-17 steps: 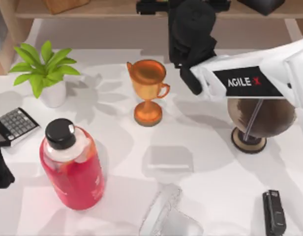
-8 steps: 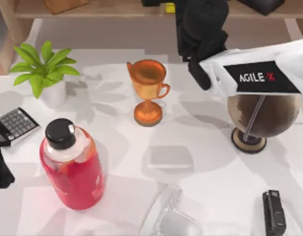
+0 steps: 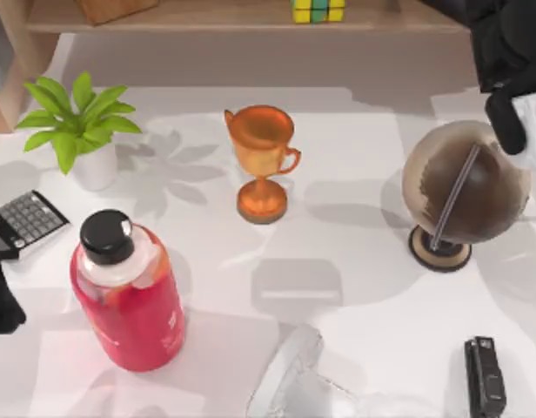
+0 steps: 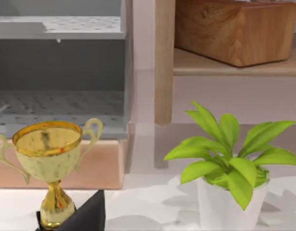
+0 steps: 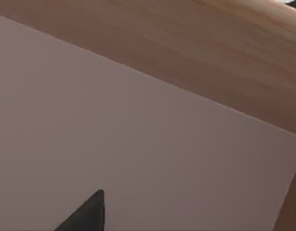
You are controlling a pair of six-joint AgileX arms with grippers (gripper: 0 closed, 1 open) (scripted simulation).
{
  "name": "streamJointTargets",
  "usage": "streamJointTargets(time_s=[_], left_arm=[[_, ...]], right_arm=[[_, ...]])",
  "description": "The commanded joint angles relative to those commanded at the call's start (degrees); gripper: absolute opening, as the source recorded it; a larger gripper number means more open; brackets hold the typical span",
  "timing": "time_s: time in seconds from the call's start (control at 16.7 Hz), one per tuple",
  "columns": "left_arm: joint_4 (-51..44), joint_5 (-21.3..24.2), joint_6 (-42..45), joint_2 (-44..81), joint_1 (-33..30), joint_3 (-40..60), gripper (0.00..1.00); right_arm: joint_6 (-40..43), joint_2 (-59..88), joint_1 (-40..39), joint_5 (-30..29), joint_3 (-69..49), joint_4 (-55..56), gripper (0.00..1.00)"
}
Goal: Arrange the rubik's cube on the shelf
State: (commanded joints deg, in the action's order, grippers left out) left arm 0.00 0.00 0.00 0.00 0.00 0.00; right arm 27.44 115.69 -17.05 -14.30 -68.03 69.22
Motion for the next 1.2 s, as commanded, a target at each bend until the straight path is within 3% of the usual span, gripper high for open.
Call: streamJointTargets(time_s=[0.42,0.78,0.96,1.2], left_arm=[[0.0,0.0,0.0,0.0,0.0,0.0,1.0],[0.0,0.0,0.0,0.0,0.0,0.0,1.0],[0.0,0.0,0.0,0.0,0.0,0.0,1.0],[0.0,0.0,0.0,0.0,0.0,0.0,1.0]], right_arm=[[23.45,-11.85,26.7,20.43,23.05,13.4,1.0],[42.92,-13.74,50.29,37.21,36.82,22.0,1.0],[50.91,-11.04,57.99,44.38,40.94,24.14,1.0],[58.45,-3.98,60.99,51.89,43.17,24.17,1.0]])
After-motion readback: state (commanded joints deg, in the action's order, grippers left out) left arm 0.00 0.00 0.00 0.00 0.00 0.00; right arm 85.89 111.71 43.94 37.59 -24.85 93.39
